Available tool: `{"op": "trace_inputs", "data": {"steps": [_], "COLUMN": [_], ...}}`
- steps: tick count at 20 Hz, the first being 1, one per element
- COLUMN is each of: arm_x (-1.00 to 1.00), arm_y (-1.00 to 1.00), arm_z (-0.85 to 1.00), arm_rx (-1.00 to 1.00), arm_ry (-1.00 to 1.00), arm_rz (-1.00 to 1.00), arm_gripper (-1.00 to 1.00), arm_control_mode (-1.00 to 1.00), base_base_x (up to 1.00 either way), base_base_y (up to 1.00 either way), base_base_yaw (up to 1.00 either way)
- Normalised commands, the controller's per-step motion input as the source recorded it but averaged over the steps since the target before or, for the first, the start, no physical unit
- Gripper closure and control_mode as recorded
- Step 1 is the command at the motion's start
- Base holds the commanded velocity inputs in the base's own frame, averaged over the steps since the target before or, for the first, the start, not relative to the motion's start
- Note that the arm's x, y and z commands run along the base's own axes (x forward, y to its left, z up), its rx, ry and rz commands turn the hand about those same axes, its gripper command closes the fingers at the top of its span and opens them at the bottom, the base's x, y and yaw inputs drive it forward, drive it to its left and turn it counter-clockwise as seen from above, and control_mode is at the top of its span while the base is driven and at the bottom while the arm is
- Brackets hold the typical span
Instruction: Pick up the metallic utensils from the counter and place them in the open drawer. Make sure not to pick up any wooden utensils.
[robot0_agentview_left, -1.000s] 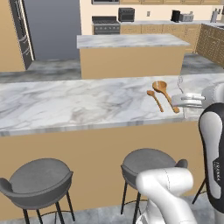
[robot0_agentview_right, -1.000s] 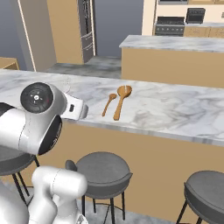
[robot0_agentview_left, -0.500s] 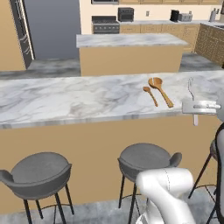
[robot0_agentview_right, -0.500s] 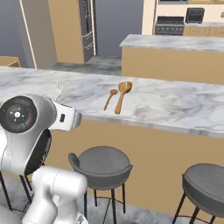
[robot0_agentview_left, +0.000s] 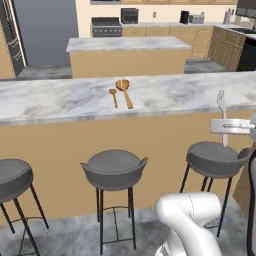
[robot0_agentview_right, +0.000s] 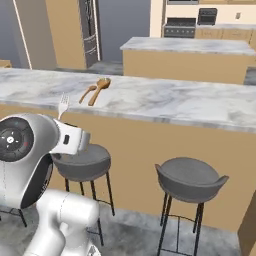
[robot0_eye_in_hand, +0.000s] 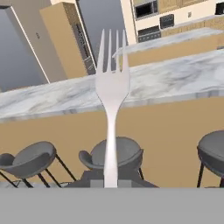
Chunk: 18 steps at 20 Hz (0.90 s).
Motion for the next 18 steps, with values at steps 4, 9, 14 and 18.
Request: {"op": "trace_inputs", "data": {"steps": [4, 9, 14, 18], "arm_x": [0.0, 0.0, 0.0, 0.0], "arm_y": [0.0, 0.0, 0.0, 0.0], "arm_z": [0.0, 0.0, 0.0, 0.0], "arm_rx": [0.0, 0.0, 0.0, 0.0], "arm_ry": [0.0, 0.0, 0.0, 0.0], "arm_rz": [0.0, 0.0, 0.0, 0.0], "arm_gripper": [1.0, 1.0, 1.0, 1.0], "arm_control_mode": [1.0, 1.0, 1.0, 1.0], "base_base_x": [-0.01, 0.0, -0.01, -0.06], "base_base_y": [-1.0, -1.0, -1.0, -1.0], "base_base_yaw": [-0.04, -0.01, 0.0, -0.03]}}
